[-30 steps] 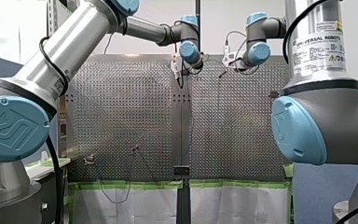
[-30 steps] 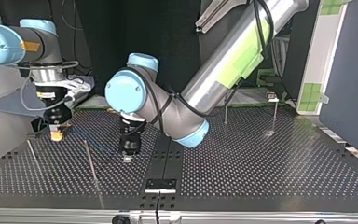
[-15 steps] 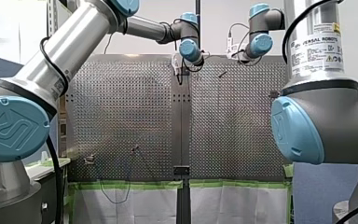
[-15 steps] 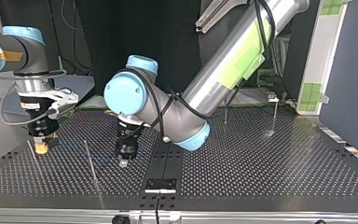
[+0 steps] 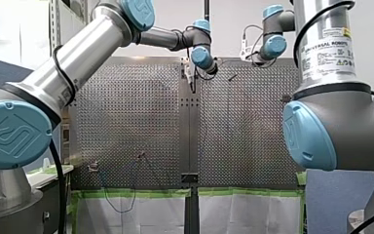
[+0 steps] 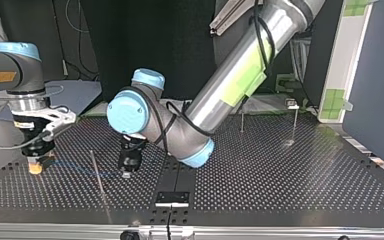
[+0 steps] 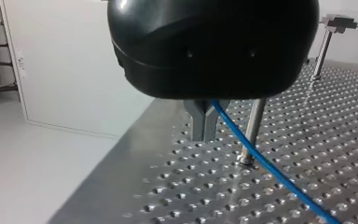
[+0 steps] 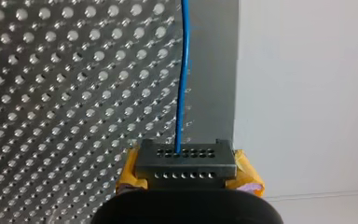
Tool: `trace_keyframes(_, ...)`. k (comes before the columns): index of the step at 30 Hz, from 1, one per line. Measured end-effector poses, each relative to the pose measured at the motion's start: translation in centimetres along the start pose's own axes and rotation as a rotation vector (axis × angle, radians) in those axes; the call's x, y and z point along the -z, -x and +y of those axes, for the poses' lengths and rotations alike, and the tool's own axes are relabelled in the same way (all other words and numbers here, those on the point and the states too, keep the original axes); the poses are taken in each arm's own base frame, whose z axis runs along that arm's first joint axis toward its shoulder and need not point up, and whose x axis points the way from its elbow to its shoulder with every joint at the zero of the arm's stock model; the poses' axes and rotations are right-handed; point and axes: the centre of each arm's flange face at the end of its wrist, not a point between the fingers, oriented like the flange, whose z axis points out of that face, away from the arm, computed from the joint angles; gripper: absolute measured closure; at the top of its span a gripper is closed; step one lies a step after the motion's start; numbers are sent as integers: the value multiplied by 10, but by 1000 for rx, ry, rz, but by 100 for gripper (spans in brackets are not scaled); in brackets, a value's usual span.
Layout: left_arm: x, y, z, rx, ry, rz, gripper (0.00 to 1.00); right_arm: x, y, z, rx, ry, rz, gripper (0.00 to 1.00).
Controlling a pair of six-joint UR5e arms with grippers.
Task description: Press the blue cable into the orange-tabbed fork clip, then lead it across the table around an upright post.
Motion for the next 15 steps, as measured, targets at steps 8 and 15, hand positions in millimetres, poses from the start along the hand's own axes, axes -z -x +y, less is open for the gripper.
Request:
trace_keyframes(8,-24,-20,1,26,-42,4,100,-11,-5,17,-10,26,14,100)
trace_keyframes(15,-38,-16,3,67,-67,-19,100,-20,2,34,-13,51,6,100)
